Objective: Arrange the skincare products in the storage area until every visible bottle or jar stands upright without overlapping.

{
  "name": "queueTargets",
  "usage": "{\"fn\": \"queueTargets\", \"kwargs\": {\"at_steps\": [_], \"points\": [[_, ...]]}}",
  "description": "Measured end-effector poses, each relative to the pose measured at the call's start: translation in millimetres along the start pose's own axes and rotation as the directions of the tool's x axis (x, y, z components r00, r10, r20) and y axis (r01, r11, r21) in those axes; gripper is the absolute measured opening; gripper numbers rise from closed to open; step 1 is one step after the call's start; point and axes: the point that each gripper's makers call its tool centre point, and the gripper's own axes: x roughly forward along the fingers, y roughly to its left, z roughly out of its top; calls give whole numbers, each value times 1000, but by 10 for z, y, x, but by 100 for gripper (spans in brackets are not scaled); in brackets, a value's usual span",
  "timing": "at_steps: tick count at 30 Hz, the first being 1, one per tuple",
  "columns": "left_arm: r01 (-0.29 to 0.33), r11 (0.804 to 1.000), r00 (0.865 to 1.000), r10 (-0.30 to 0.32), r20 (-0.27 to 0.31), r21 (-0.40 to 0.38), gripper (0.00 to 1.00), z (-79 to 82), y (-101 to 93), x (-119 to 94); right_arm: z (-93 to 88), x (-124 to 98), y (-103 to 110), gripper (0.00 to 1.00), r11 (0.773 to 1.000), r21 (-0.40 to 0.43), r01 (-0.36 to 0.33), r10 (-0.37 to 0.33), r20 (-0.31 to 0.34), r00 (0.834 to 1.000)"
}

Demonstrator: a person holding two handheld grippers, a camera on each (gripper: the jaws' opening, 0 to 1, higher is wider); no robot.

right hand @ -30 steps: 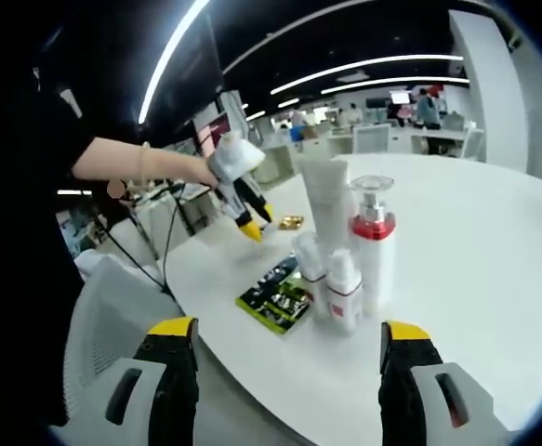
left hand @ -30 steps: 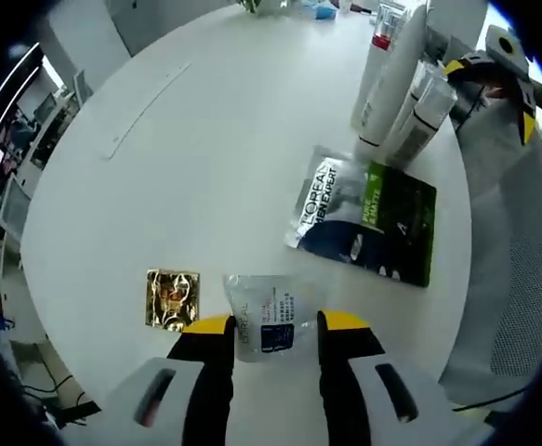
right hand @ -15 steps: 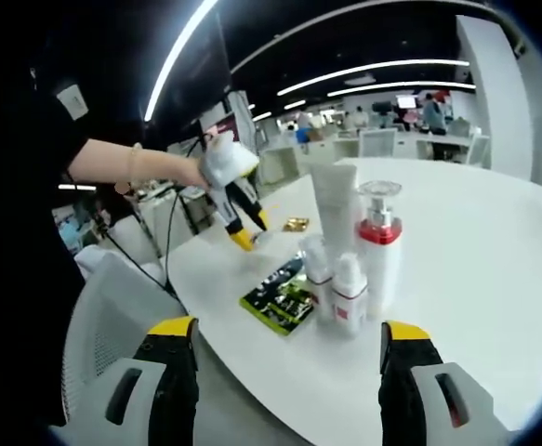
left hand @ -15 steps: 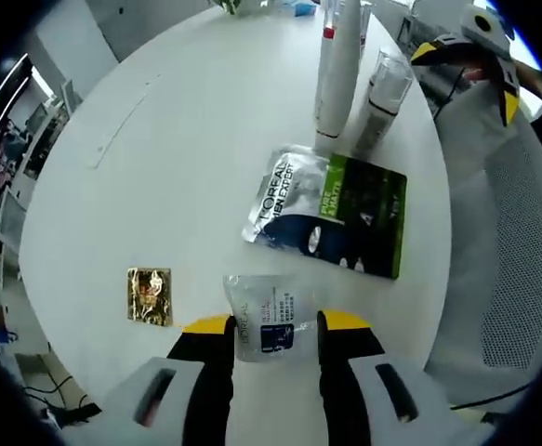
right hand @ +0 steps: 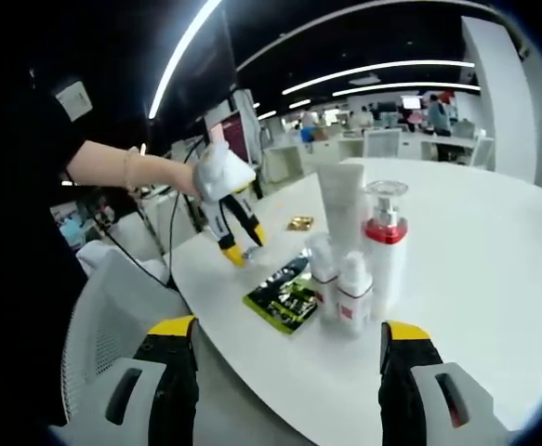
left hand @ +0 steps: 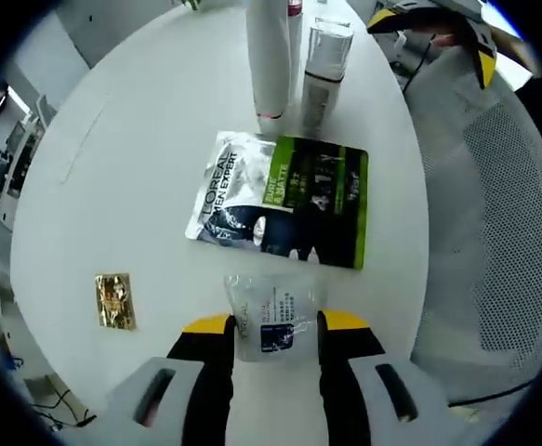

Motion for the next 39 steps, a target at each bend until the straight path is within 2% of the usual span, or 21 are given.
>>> {"fn": "queueTargets", "kwargs": {"at_steps": [18, 39], "points": [[54, 997, 997, -51, -53, 56, 31, -148, -216, 253, -11, 1, -4, 84, 1000, -5, 1, -1, -3, 1000], [68, 994, 996, -62, -67, 89, 32, -88, -254, 308, -2, -4, -6, 84, 1000, -3, 9, -9, 0, 1000]]}}
